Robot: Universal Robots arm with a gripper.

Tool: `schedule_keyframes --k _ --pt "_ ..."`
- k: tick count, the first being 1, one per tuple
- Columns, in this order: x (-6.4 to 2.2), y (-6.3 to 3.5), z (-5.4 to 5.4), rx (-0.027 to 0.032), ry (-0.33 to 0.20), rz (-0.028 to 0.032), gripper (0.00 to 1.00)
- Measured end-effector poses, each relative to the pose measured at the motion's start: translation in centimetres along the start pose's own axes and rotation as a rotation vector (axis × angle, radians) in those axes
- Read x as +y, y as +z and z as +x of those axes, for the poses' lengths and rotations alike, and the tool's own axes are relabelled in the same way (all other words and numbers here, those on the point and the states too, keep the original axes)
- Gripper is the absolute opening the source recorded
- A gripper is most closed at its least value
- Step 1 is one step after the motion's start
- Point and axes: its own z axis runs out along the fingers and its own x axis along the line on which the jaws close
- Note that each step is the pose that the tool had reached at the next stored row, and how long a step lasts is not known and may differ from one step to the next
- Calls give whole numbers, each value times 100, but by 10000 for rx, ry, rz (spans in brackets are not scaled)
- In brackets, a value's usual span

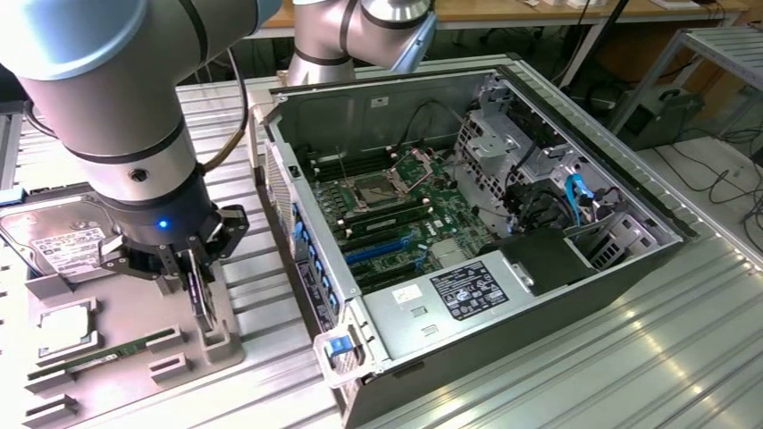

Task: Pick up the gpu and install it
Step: 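Pick up the gpu and move the gpu toward the slot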

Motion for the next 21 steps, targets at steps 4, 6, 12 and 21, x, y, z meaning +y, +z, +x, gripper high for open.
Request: schedule_keyframes --k 4,6,12,21 --pt "1 -28 -1 1 0 1 28" --pt "2 -57 -2 1 1 0 28" --pt "7 -160 -6 0 0 -3 28" --pt "12 -297 -11 0 1 -7 28"
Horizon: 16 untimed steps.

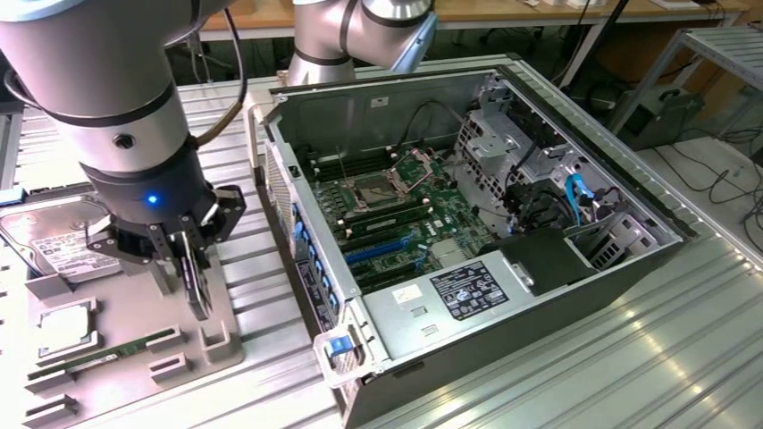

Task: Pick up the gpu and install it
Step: 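Pick up the gpu and move the gpu toward the slot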

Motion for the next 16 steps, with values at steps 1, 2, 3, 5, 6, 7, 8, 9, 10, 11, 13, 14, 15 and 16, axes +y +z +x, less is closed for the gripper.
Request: schedule_keyframes --k 1,2,3,5,6,7,8,9,10,11,13,14,15,16 --pt "1 -16 -1 0 0 -1 28" --pt "1 -33 -1 -2 0 -4 28" --pt "2 -52 -2 -1 0 -4 28" --pt "4 -91 -4 -1 0 -4 28" --pt "4 -106 -4 0 0 -6 28" --pt "5 -121 -5 0 0 -7 28" --pt "6 -139 -5 1 1 -8 28" --pt "7 -158 -6 0 0 -14 28" --pt "7 -178 -7 1 0 -21 28" --pt "8 -197 -8 2 1 -37 28" --pt "10 -240 -9 3 2 -46 28" --pt "11 -258 -10 3 2 -47 28" --pt "11 -272 -10 2 2 -48 28" --pt "12 -288 -11 3 2 -48 28"
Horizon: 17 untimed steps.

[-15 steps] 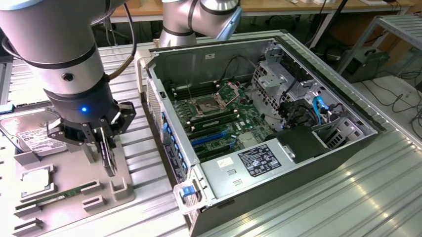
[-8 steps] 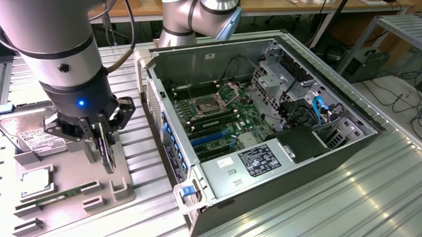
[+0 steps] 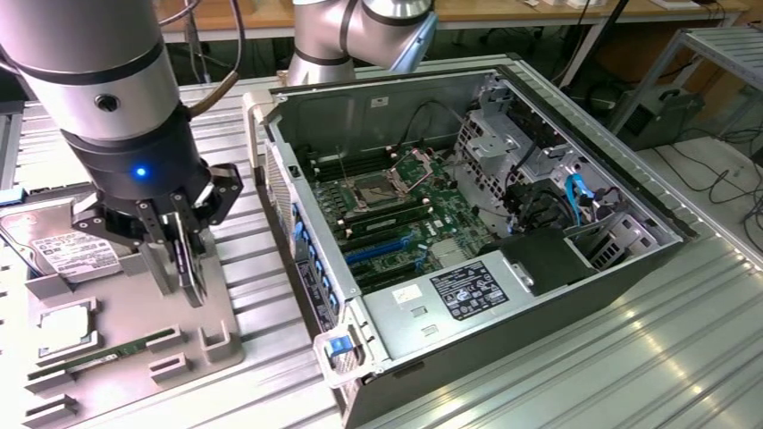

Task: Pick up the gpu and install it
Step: 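Pick up the gpu and move the gpu toward the slot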

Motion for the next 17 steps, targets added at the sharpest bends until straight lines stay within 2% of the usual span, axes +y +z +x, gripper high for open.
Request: schedule_keyframes --k 4,11,14,17 --pt "2 -44 -2 0 0 -2 28" --pt "2 -46 -2 0 0 -2 28" --pt "2 -46 -2 57 2 -3 28" --pt "3 -55 -2 60 3 -2 28"
